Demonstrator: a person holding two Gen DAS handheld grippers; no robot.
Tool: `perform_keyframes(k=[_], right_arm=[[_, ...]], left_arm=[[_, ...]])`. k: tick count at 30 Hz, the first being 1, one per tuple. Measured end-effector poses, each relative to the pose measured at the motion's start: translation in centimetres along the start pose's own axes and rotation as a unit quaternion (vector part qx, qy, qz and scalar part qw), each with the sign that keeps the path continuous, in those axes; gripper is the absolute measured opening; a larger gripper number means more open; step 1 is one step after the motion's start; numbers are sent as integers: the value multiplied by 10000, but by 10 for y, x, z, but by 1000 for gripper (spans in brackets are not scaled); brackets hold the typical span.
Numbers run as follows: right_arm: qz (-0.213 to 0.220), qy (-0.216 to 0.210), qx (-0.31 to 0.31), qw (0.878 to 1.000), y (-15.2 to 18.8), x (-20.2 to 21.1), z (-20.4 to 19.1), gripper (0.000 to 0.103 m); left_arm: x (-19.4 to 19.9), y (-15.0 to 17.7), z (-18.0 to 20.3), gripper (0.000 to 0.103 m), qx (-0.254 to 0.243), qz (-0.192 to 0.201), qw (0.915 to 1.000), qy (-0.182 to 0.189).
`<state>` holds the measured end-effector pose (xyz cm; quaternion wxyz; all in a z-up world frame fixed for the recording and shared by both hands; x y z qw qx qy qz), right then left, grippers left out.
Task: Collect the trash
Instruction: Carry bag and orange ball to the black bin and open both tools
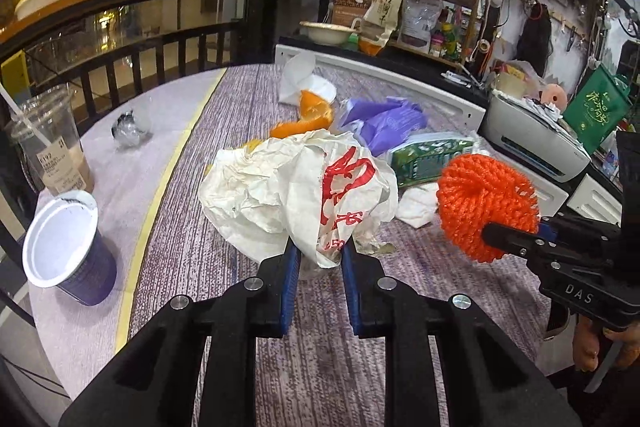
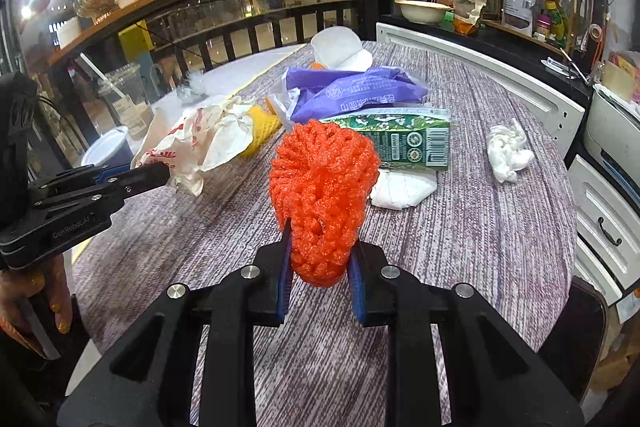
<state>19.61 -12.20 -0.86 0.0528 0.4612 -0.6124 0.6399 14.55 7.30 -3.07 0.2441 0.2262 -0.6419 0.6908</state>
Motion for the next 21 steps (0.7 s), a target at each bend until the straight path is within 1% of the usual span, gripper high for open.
perform_keyframes(k=[2, 6, 11, 14, 18, 20, 21], right_arm=[[53, -24, -29, 10000, 2, 7, 3, 24], [183, 10, -144, 9997, 8, 25, 13, 24], [389, 277, -402, 9980, 17, 51, 41, 24], [483, 542, -658, 9952, 24, 68, 68, 24], [564, 1060, -1154, 9860, 42, 91, 115, 24], [574, 1375, -1370, 9793, 55, 101, 138, 24], [562, 1594, -1544, 9734, 66, 107, 156, 24]], left_arm=[[6, -1, 8, 21, -61, 90, 9999, 44], [16, -2, 26, 20, -175, 193, 9992, 288], [17, -4, 59, 20, -422, 290, 9966, 643], [14, -6, 85, 20, -595, 301, 9937, 904], [11, -9, 123, 20, -807, 352, 9873, 1320], [10, -10, 146, 20, -951, 383, 9830, 1526], [11, -10, 155, 20, -1011, 392, 9811, 1605]])
Point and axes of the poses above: each gripper's, at about its wrist camera, not at the fingertips, and x roughly against the way its jaws point, z to its right, y to its underside, the point moved 1 cm from there along -x, roughly the way its jaws point, and after that the axes turned 3 degrees about -y, right-handed, at the moved point
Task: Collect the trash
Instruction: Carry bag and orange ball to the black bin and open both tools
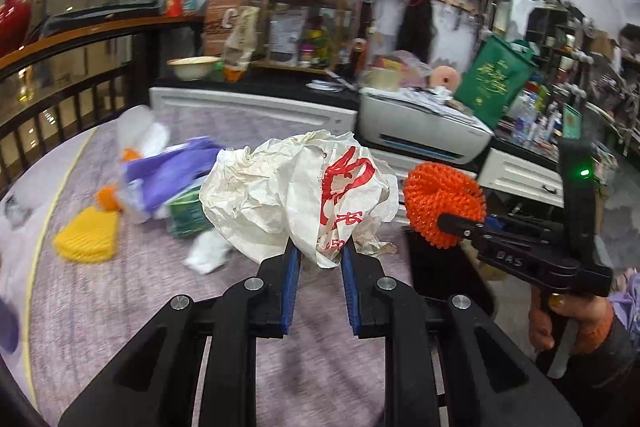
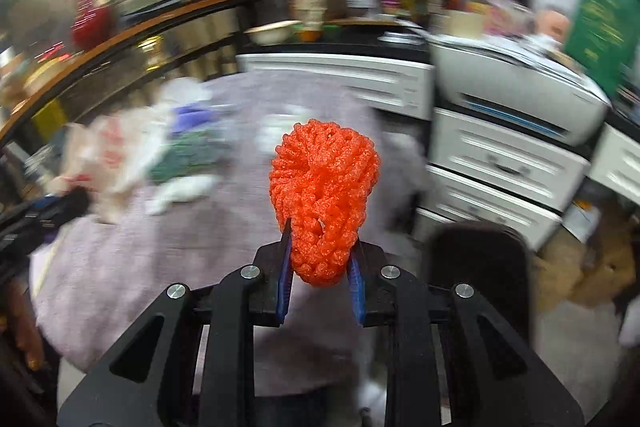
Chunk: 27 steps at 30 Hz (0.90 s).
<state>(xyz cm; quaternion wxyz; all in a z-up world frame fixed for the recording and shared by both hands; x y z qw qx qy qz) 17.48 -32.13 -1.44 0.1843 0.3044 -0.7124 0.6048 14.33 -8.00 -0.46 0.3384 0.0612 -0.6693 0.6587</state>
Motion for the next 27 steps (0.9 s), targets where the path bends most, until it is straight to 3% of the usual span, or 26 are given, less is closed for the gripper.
perform_keyframes(k=[6, 11, 18, 21, 25, 27], right_arm=[[-389, 838, -883, 9918, 38, -11, 93, 24], [-955, 1095, -1659, 9754, 82, -40, 155, 24], [-1293, 1262, -2102, 9608, 127, -65, 189, 24], [-1305, 1330, -2143, 9588, 133, -69, 191, 32], [-1155, 1428, -2209, 9579, 138, -62, 192, 64], [-1097, 1514, -2195, 9575, 138, -55, 191, 65]], left_arm=[[-28, -5, 71, 20, -467, -63, 9968, 650], [-53, 1, 130, 20, -854, -194, 9904, 1067], [-92, 22, 173, 20, -1133, -637, 9832, 1282], [-110, 30, 184, 20, -1134, -867, 9808, 1326], [-118, 40, 192, 20, -1246, -995, 9780, 1342], [-121, 44, 194, 20, -1278, -1039, 9771, 1347]])
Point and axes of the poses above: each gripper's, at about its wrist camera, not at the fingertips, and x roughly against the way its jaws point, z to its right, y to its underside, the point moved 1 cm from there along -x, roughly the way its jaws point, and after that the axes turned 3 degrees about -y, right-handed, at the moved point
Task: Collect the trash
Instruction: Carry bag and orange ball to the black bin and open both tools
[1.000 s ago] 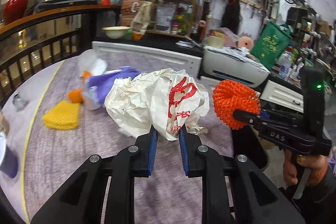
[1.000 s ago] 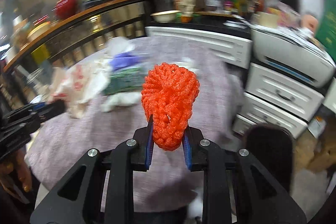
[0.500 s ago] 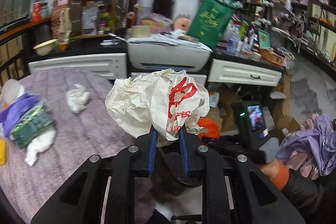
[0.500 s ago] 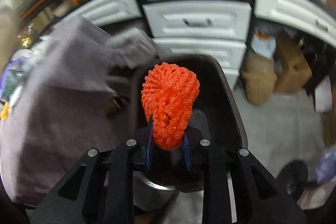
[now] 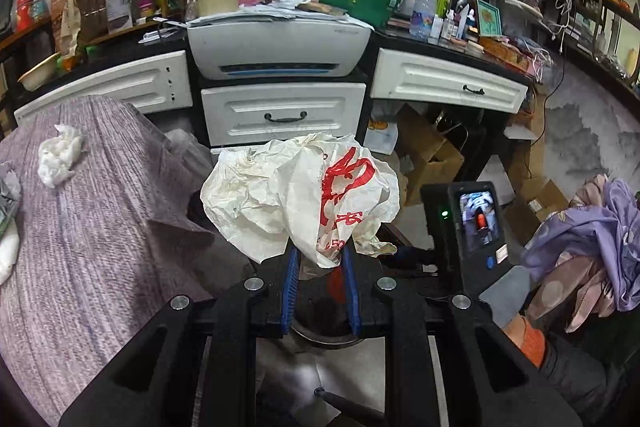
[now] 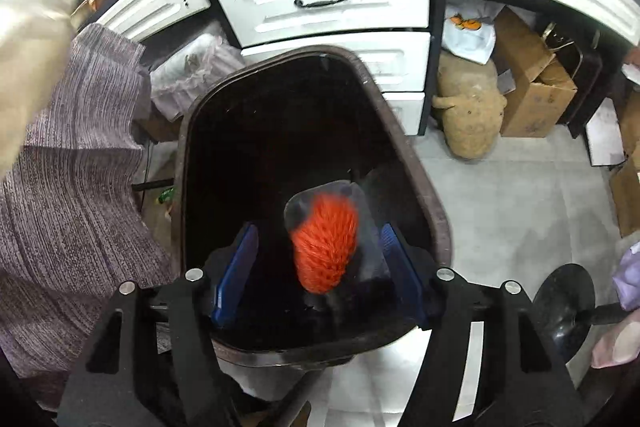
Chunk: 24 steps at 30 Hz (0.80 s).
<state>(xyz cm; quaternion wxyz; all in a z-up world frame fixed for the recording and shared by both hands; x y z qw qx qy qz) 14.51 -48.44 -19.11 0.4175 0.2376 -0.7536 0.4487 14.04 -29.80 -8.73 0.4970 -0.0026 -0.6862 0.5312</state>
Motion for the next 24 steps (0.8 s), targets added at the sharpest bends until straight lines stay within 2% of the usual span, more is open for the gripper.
perform_keyframes(k=[10, 18, 24], right_arm=[[637, 621, -174, 9959, 5, 51, 36, 69], [830, 674, -532, 9928, 5, 73, 63, 69], [819, 648, -604, 9927, 4, 76, 64, 69]], left_arm=[[-51, 7, 8, 20, -26, -530, 9985, 92], [-91, 11, 16, 21, -151, -1141, 9932, 144], [-107, 16, 25, 21, -360, -1408, 9893, 143]])
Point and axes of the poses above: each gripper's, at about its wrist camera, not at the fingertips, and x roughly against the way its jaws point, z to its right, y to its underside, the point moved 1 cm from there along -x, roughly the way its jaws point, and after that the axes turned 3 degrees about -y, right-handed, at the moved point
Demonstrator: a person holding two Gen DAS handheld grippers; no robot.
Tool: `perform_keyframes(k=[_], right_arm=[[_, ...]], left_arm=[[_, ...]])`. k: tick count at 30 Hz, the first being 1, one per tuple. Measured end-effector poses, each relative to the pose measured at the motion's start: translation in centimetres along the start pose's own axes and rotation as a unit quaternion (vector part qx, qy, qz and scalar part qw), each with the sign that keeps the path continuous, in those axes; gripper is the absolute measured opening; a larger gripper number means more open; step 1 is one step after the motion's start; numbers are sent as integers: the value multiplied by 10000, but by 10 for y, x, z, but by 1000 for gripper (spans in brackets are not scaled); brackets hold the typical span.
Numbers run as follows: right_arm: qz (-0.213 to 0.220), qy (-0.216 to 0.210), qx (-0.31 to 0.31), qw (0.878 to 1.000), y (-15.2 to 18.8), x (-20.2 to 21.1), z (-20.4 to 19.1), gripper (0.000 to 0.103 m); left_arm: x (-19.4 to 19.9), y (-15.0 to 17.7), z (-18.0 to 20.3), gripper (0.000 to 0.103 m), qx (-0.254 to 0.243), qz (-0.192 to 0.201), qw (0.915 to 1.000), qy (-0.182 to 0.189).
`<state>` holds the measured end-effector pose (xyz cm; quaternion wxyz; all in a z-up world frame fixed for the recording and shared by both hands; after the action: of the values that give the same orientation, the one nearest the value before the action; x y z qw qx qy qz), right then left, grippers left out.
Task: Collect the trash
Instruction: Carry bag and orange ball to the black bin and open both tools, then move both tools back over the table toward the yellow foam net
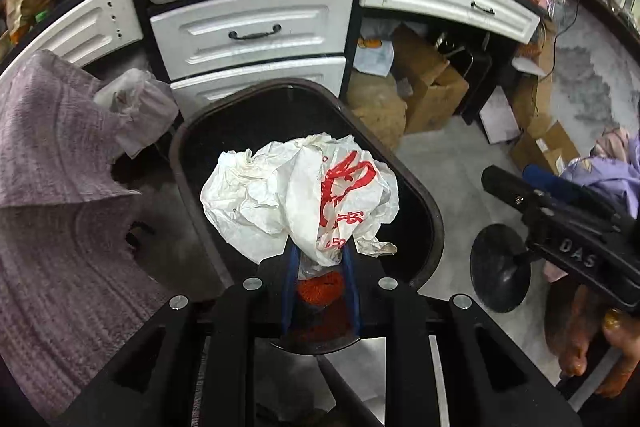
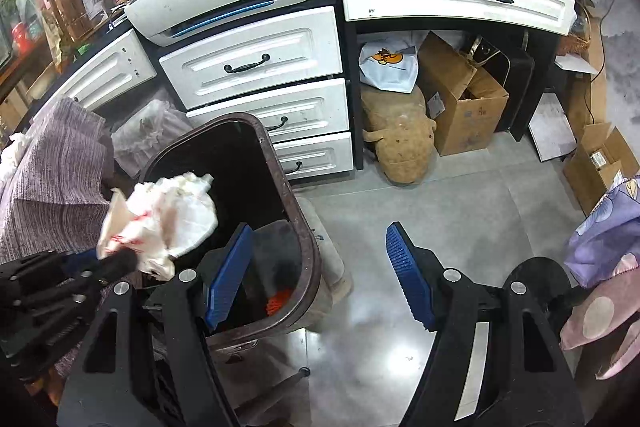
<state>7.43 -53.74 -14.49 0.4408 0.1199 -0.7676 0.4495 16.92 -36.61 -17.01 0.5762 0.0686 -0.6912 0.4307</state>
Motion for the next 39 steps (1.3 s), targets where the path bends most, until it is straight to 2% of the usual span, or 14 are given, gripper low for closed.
perform_keyframes(k=[3, 6, 7, 8, 9, 10, 11, 13, 20, 25, 32, 39], right_arm=[[-21, -23, 14, 10000, 2, 0, -2, 69], [-49, -45, 33, 10000, 4, 0, -5, 69], [-54, -52, 44, 10000, 4, 0, -5, 69], [-55, -58, 53, 10000, 4, 0, -6, 69], [-53, -63, 56, 10000, 4, 0, -7, 69], [-48, -69, 52, 10000, 4, 0, -7, 69], [-42, -71, 46, 10000, 4, 0, -7, 70], [-2, -65, 12, 10000, 3, 2, -5, 74], [123, -52, -129, 9998, 0, 9, 1, 81], [116, -130, -123, 9998, -1, 11, -3, 82], [129, -358, 132, 9992, -2, 19, -28, 83], [293, -715, 570, 9954, -12, 39, -69, 84]], left_arm=[[-6, 0, 2, 23, -56, -79, 10000, -13], [-9, 1, 4, 31, -116, -145, 9998, 28], [-9, 1, 5, 43, -136, -145, 9998, 42], [-7, 1, 5, 60, -145, -119, 9998, 59], [-6, 2, 6, 68, -149, -77, 9998, 71], [-2, 2, 6, 82, -156, 4, 9998, 92], [1, 3, 7, 90, -163, 77, 9998, 114], [9, 4, 9, 96, -185, 208, 9995, 175], [27, 9, 6, 97, -87, 253, 9993, 276], [57, 14, -4, 97, 118, 525, 9979, 363], [111, 17, -11, 97, 216, 1121, 9923, 470], [149, 27, -27, 97, 183, 1555, 9876, 151]])
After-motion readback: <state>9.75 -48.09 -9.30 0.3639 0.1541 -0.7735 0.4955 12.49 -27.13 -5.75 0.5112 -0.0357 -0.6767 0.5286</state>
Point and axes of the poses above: each gripper's, at about its wrist camera, not at the fingertips, and x roughly against the way its jaws point, z to its right, y to its underside, the point moved 1 cm from there along -x, roughly the way its jaws point, and after that the axes turned 3 degrees about -y, right-handed, at the moved point
